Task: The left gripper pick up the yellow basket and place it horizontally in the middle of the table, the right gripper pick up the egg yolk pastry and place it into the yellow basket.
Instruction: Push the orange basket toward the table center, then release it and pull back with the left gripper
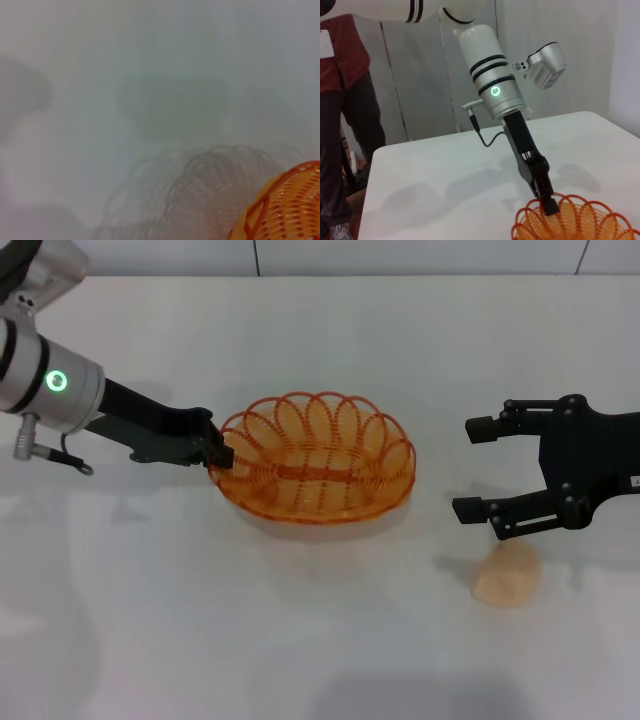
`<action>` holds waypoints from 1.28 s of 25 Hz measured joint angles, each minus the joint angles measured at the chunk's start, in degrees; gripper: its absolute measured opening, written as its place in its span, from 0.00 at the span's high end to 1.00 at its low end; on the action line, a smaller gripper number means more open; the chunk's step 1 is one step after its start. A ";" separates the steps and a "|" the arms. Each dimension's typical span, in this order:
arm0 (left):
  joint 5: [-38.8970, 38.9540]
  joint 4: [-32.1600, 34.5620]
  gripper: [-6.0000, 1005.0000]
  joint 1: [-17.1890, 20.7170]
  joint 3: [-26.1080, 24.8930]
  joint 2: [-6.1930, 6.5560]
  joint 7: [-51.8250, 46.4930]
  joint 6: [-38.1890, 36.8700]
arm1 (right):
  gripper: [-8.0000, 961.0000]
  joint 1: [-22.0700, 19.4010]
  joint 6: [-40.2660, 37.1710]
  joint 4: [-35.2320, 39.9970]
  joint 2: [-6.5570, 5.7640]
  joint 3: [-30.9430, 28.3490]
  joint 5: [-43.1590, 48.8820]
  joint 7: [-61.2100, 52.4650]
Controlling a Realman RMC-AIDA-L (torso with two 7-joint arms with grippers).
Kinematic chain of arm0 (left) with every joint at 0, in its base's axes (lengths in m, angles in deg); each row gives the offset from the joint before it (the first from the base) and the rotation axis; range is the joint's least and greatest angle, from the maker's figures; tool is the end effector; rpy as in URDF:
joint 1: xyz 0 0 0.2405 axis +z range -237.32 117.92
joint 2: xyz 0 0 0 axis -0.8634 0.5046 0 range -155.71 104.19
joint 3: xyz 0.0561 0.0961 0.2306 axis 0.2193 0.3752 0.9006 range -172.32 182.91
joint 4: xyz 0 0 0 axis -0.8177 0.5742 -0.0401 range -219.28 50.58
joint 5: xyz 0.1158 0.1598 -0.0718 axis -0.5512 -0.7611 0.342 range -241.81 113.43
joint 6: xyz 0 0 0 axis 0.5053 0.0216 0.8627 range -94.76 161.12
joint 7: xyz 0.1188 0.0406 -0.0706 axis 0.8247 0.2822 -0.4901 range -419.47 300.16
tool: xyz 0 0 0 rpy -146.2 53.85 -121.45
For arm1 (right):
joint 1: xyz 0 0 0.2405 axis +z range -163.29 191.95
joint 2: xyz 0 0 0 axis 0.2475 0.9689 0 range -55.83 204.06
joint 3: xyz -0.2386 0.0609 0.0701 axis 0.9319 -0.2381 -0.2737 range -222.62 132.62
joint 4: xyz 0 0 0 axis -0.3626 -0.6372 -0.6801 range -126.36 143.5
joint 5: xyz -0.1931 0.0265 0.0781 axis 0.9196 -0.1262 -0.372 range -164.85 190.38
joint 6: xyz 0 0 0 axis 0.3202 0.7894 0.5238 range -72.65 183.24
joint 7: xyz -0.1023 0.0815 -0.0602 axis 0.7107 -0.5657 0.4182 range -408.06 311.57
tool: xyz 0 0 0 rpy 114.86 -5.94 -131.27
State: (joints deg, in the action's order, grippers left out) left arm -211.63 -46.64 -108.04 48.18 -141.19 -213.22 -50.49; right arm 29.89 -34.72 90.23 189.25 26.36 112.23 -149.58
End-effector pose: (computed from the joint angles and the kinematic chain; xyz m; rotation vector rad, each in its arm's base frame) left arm -0.2353 0.3932 0.0031 -2.2469 -1.9001 0.0267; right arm 0.1779 0.2975 0.0461 -2.8963 0.2387 0.5122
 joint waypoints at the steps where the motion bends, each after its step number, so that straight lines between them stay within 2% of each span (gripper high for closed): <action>1: 0.00 -0.32 0.88 -0.19 0.00 -0.05 0.00 0.42 | 0.11 0.00 -0.05 -0.01 0.00 0.00 0.00 0.00; 13: -0.12 -1.78 0.86 -1.13 0.01 -0.43 -0.85 2.16 | 0.11 0.00 -0.46 0.07 0.00 -0.03 0.05 0.00; 32: -1.54 -3.78 0.84 -2.06 0.72 -0.04 -2.00 1.66 | 0.11 0.00 -1.92 0.17 0.00 0.09 0.03 0.00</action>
State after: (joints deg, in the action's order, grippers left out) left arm -213.17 -50.43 -110.10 48.91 -141.23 -215.22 -48.83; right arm 29.89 -36.64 90.40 189.25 26.45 112.26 -149.58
